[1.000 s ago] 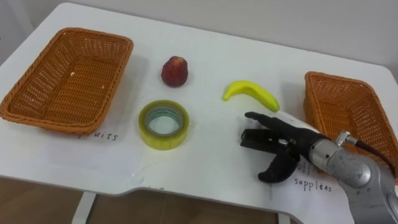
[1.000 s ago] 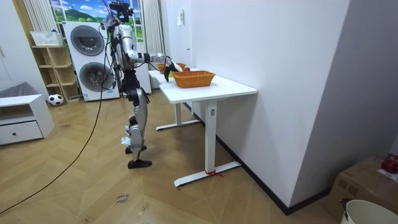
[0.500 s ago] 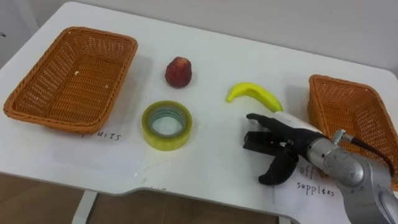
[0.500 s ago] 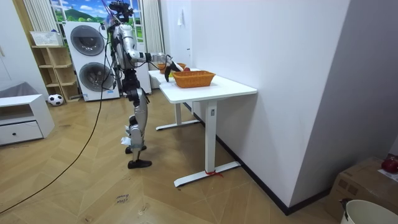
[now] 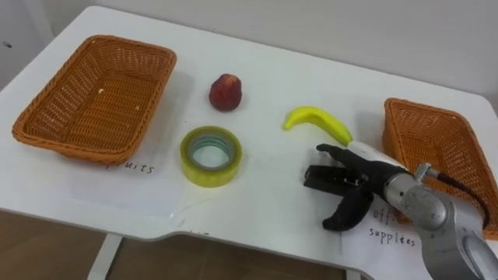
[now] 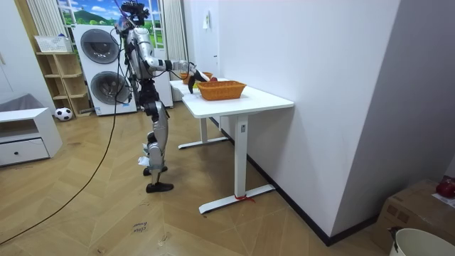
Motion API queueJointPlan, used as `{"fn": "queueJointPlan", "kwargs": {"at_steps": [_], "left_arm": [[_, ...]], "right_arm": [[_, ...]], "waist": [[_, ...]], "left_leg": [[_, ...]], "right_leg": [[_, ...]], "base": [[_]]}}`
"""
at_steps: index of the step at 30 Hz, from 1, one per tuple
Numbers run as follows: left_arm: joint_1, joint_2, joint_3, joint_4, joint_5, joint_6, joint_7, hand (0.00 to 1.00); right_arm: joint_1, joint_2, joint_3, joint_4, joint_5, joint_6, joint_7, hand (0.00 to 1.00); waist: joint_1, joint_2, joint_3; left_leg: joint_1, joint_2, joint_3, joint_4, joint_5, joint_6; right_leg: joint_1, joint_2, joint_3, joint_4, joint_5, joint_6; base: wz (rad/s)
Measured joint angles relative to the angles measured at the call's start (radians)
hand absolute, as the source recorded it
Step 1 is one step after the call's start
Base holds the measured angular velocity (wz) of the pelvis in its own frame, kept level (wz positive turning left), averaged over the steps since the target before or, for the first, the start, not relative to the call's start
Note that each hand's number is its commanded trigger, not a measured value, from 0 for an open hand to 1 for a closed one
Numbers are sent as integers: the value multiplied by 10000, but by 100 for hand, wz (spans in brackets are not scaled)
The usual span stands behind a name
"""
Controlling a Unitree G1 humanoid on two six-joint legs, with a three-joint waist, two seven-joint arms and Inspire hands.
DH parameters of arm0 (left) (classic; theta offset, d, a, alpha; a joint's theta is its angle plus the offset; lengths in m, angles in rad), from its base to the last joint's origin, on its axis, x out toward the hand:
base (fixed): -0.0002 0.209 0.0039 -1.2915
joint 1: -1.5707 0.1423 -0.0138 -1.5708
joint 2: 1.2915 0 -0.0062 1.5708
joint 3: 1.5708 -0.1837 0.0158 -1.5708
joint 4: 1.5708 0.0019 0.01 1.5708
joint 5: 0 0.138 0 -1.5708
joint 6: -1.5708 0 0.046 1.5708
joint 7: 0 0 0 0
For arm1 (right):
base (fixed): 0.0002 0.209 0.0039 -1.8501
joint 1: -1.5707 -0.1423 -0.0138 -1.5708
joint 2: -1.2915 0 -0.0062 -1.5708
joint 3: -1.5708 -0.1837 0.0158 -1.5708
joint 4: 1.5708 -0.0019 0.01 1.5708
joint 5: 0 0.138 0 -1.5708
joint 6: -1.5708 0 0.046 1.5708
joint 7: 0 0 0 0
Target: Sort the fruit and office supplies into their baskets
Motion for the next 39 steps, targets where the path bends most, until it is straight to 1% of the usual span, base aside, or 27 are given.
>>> {"fn": "queueJointPlan", "kwargs": {"at_steps": [7, 10, 13, 17, 21, 26, 28, 32, 33, 34, 35, 37, 39], "left_arm": [[-30, -2, 3, -1, 0, 36, 19, 0], [-64, -2, -1, -5, 1, 133, 28, 0], [-66, -2, -1, -5, 1, 151, 56, 0], [-70, -3, -9, -8, 0, 174, 102, 0], [-93, -1, -31, -8, 1, 176, 126, 0], [-109, -3, -41, -9, 1, 190, 178, 0], [-115, -4, -46, -9, 1, 197, 214, 0], [-111, -4, -45, -9, 4, 198, 390, 0], [-108, 5, -44, -9, 5, 206, 444, 0], [-105, 15, -42, -9, 5, 217, 493, 0], [-106, 16, -42, -13, 5, 219, 527, 0], [-108, 21, -42, -16, 7, 287, 598, 0], [-109, 41, -42, -16, 6, 372, 599, 0]], "right_arm": [[-95, 0, 56, 0, 4, 23, 6, 0], [-162, 3, 125, 12, 5, 134, 28, 0], [-175, 22, 126, 11, 5, 207, 51, 0], [-199, 61, 122, 50, 6, 213, 68, 0], [-338, 87, 189, 184, 44, 216, 117, 0], [-377, 89, 196, 220, 45, 240, 236, 0], [-430, 108, 231, 323, 56, 331, 320, 0], [-485, 126, 282, 462, 83, 365, 335, 0], [-513, 129, 319, 497, 82, 434, 348, 0], [-550, 130, 343, 583, 81, 447, 386, 66], [-572, 130, 360, 591, 74, 472, 424, 100], [-633, 129, 415, 618, 67, 612, 513, 100], [-635, 115, 447, 618, 57, 612, 559, 100]], "waist": [[-8, -28, 29], [-23, -30, 31], [-22, -30, 32], [-23, -30, 35], [-19, -48, 44], [-10, -49, 43], [4, -52, 40], [9, -59, 35], [10, -59, 35], [10, -62, 32], [12, -67, 28], [30, -80, 19], [22, -97, 6]], "left_leg": [[-5, 0, -1, -42, -1, 1], [-5, 3, 2, -49, -1, 1], [-5, 5, 2, -51, -1, 1], [-5, 6, 2, -53, -1, 0], [-8, 15, 2, -51, -2, -1], [-8, 17, 4, -58, -3, -2], [16, 17, 7, -62, -3, -2], [104, 16, 5, -77, -3, -2], [152, 16, -7, -109, -3, -1], [183, 16, -14, -120, -3, -1], [185, 16, -13, -124, -3, -2], [185, 16, -50, -121, -3, -1], [185, 16, -102, -111, -2, -2]], "right_leg": [[-22, 3, -5, -8, 0, 0], [-22, 8, -5, -10, 0, 0], [-22, 11, -5, -11, 0, 0], [-21, 12, -16, -13, 0, 0], [-21, 10, -162, -15, 0, 0], [-27, 13, -173, -17, 0, 0], [-18, 13, -166, -18, 0, 0], [52, 11, -160, -15, 0, 0], [92, 12, -161, -18, 0, 0], [124, 12, -165, -19, 0, 0], [127, 12, -168, -18, 0, 0], [132, 12, -188, -19, 0, 0], [148, 13, -217, -18, 0, 0]], "base": [[0], [0], [0], [0], [0], [0], [0], [0], [0], [0], [0], [0], [4]]}}
